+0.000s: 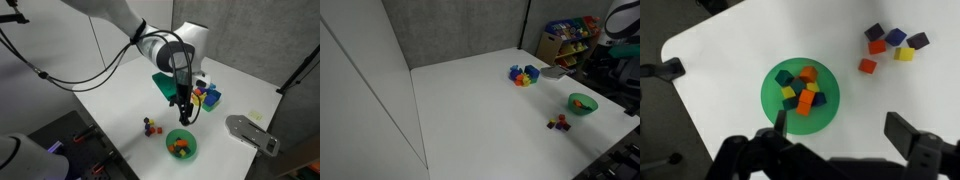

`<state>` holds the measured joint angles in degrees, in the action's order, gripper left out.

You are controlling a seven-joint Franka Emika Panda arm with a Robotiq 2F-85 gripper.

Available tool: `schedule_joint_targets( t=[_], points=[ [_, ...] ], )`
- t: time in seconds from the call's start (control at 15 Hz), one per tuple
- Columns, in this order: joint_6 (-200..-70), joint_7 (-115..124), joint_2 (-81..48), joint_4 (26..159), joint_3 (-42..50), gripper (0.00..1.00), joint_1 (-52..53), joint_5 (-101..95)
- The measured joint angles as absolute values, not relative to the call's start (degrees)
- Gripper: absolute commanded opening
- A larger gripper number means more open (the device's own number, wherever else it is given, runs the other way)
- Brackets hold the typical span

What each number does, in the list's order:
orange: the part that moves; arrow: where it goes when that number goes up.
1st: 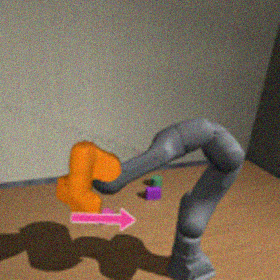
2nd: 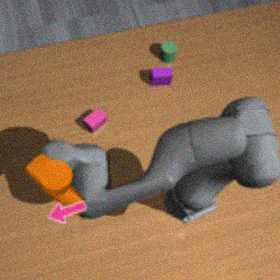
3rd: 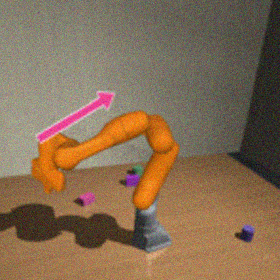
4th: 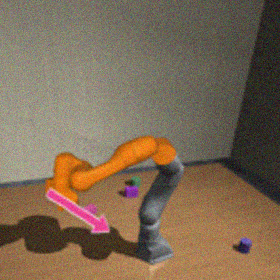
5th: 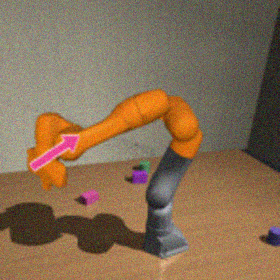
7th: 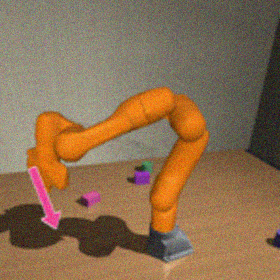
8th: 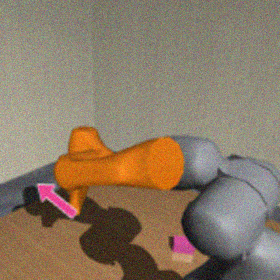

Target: Put one small green block in the green bowl

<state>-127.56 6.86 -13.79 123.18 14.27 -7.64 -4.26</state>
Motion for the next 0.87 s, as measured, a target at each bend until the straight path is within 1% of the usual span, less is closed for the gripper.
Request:
schedule_joint_targets(
  t=[0.4,0.87],
  points=[
    [-129.1,7.8,-5.4,125.0,8.3,1.00,-2.8,-6.5],
    [-130.0,7.8,3.9,131.0,3.3,1.00,-1.4,-6.5]
  ],
)
